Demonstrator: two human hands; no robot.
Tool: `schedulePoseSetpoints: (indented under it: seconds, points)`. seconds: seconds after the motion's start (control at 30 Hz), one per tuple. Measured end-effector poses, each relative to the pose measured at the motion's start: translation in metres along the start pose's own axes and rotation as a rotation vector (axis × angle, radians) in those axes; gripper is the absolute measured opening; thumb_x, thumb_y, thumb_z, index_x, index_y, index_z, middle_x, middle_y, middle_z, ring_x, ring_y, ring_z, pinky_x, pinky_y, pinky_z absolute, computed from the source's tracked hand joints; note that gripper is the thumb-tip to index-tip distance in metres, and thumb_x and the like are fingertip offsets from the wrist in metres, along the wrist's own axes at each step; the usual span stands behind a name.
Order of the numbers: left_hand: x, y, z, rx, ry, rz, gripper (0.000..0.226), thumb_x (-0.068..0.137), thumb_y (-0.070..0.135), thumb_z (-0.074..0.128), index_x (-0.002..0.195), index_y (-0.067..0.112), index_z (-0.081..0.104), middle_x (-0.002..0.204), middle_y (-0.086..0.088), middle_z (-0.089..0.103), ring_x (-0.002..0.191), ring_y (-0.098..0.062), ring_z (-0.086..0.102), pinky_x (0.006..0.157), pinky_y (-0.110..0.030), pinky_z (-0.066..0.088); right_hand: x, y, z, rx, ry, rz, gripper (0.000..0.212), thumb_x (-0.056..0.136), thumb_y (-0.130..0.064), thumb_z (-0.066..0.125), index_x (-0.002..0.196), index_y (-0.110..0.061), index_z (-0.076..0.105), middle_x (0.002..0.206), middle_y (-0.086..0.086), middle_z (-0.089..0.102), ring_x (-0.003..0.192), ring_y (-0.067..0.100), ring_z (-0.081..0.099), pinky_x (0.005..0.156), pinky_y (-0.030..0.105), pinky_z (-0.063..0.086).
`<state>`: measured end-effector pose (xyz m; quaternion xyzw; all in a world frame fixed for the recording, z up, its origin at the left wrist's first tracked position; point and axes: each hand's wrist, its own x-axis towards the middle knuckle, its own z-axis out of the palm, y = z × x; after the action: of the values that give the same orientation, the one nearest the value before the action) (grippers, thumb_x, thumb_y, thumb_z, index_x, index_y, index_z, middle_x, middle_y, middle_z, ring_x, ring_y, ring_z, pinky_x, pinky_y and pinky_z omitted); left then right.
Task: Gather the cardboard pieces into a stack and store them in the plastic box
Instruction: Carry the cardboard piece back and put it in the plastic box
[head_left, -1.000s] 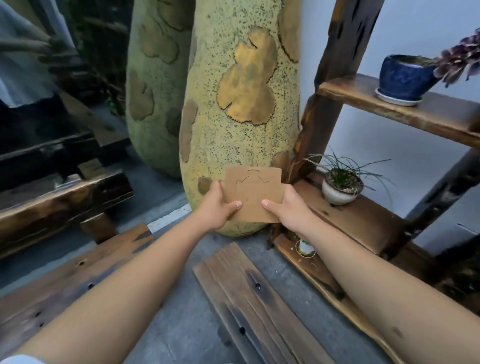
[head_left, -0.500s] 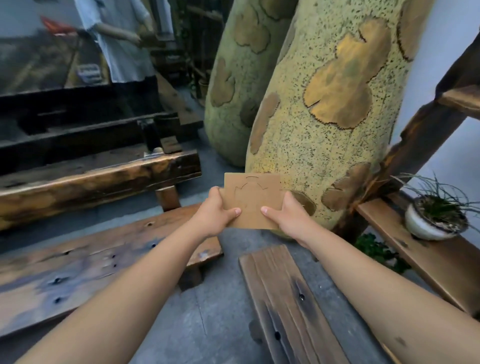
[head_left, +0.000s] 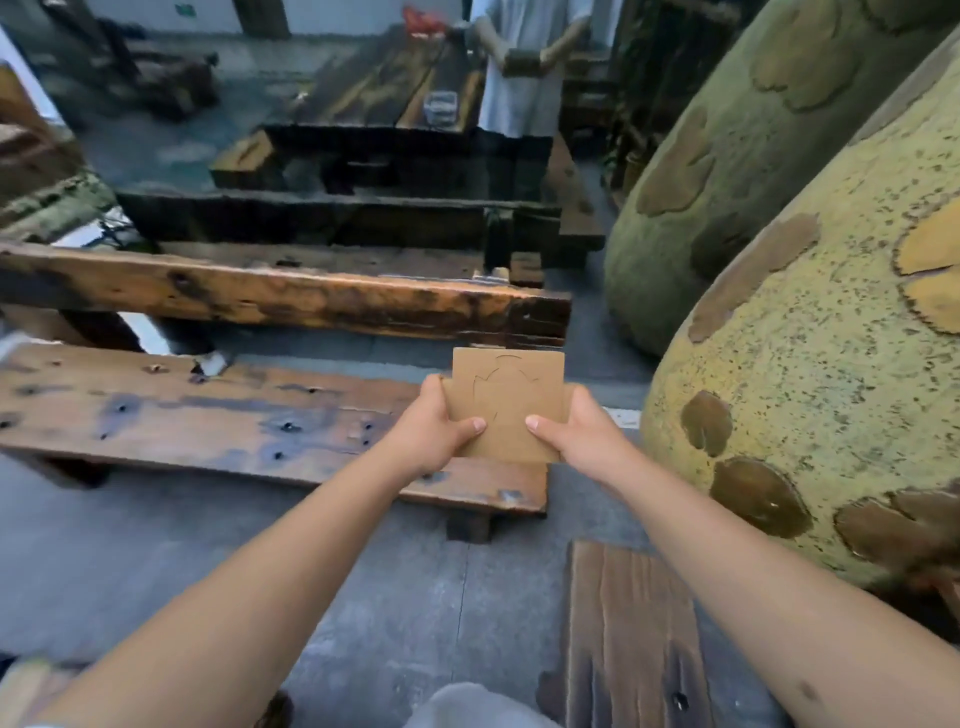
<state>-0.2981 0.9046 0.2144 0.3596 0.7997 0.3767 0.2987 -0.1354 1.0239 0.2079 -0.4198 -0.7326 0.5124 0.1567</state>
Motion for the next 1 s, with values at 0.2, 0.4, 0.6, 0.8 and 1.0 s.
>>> schedulePoseSetpoints:
  seconds: [0.2, 0.4, 0.6, 0.8, 1.0]
  points:
    - [-0.032, -0.05, -0.039, -0.062, 0.222, -0.13, 0.045, 0.086, 0.027, 0.068, 0.112, 0.017, 0.031, 0.104, 0.006, 0.048, 0.087, -0.006, 0.049, 0.056, -0.01, 0.037, 0.027, -0.025, 0.063, -0.068, -0.254, -0.12, 0.037, 0.086, -0.025, 0.071, 0.113, -0.019, 0.047, 0.111, -0.002, 0.06, 0.1, 0.012, 0.057, 0.085, 0.03, 0.047]
    - [-0.102, -0.109, -0.077, -0.135, 0.443, -0.327, 0.052, 0.085, 0.028, 0.069, 0.118, 0.015, 0.031, 0.105, 0.005, 0.049, 0.092, -0.012, 0.051, 0.059, -0.019, 0.039, 0.012, -0.048, 0.152, -0.147, -0.522, -0.213, 0.039, 0.084, -0.027, 0.072, 0.112, -0.015, 0.047, 0.112, 0.001, 0.06, 0.1, 0.016, 0.057, 0.083, 0.032, 0.045]
    - [-0.197, -0.155, -0.111, -0.198, 0.662, -0.482, 0.047, 0.085, 0.022, 0.069, 0.113, 0.01, 0.033, 0.11, -0.004, 0.053, 0.098, -0.019, 0.054, 0.072, -0.028, 0.047, -0.036, -0.076, 0.245, -0.2, -0.781, -0.344, 0.043, 0.084, -0.027, 0.073, 0.117, -0.012, 0.049, 0.116, 0.005, 0.062, 0.101, 0.016, 0.059, 0.079, 0.03, 0.049]
    - [-0.298, -0.197, -0.146, -0.277, 0.791, -0.601, 0.047, 0.085, 0.027, 0.069, 0.116, 0.015, 0.035, 0.115, -0.004, 0.054, 0.103, -0.02, 0.056, 0.088, -0.044, 0.051, -0.11, -0.098, 0.33, -0.246, -0.952, -0.451, 0.042, 0.084, -0.029, 0.071, 0.116, -0.02, 0.046, 0.116, 0.0, 0.059, 0.108, 0.018, 0.057, 0.09, 0.038, 0.049]
    - [-0.372, -0.241, -0.164, -0.373, 0.892, -0.648, 0.046, 0.084, 0.028, 0.069, 0.115, 0.017, 0.036, 0.112, -0.001, 0.056, 0.1, -0.02, 0.059, 0.085, -0.046, 0.054, -0.172, -0.111, 0.394, -0.303, -1.021, -0.508, 0.042, 0.083, -0.034, 0.073, 0.115, -0.027, 0.046, 0.104, -0.01, 0.057, 0.096, 0.009, 0.055, 0.067, 0.02, 0.041]
